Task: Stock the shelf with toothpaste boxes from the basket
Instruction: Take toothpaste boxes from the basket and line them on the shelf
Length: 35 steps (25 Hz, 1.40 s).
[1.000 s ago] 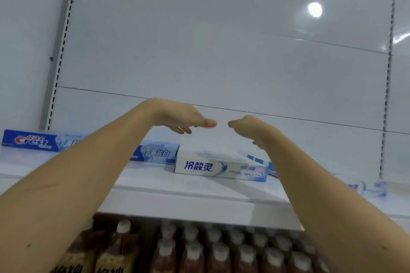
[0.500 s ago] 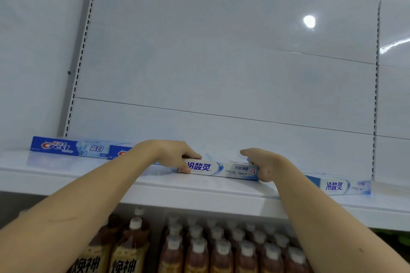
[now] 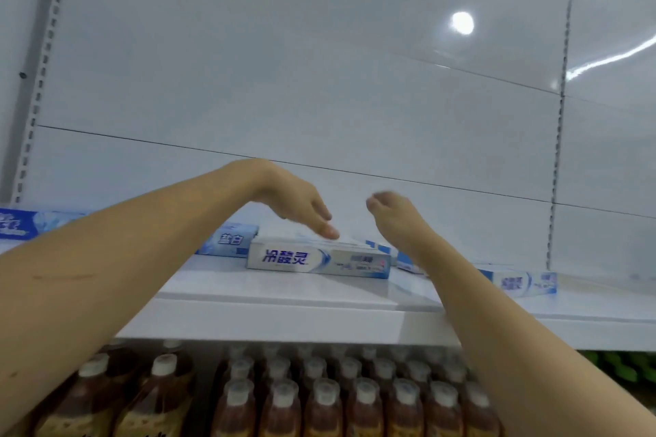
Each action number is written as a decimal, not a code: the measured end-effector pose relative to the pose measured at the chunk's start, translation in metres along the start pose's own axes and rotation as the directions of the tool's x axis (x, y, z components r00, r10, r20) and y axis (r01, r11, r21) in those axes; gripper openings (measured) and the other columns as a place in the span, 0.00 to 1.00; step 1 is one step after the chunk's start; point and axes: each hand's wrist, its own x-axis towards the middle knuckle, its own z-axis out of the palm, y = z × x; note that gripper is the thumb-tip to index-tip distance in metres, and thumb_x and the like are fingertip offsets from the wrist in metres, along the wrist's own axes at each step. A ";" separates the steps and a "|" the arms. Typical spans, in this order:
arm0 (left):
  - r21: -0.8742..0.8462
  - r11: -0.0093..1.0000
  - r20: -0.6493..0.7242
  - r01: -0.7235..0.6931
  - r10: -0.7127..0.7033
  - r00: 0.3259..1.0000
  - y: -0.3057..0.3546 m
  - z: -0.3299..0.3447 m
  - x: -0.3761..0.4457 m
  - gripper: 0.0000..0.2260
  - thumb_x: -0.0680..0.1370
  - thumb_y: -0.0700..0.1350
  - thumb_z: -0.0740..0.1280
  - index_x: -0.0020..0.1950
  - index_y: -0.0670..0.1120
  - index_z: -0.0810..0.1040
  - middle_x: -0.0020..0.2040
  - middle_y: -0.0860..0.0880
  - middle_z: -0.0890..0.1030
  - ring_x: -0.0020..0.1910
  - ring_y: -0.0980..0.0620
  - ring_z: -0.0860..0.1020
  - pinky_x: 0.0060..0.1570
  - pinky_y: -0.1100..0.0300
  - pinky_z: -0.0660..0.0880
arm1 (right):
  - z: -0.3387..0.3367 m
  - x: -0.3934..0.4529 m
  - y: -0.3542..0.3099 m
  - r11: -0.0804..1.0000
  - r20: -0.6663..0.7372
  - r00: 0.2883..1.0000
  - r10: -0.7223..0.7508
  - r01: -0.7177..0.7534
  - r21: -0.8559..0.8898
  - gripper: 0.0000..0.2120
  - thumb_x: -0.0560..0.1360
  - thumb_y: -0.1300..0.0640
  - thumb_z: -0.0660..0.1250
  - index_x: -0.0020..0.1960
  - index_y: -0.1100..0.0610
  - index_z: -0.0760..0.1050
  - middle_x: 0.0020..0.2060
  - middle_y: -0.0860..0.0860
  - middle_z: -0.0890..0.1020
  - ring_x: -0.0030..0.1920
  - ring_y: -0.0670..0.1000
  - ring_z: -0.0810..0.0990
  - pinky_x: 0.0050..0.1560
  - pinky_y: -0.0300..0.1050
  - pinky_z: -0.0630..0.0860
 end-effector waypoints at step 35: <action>-0.222 0.882 0.031 0.416 -0.420 0.907 0.098 0.051 0.089 0.51 0.64 0.82 0.39 0.80 0.55 0.53 0.81 0.49 0.54 0.79 0.43 0.54 0.75 0.41 0.50 | -0.169 0.023 0.177 0.879 0.469 0.783 0.409 -0.476 0.027 0.39 0.71 0.40 0.71 0.69 0.65 0.65 0.63 0.56 0.74 0.51 0.52 0.79 0.49 0.41 0.75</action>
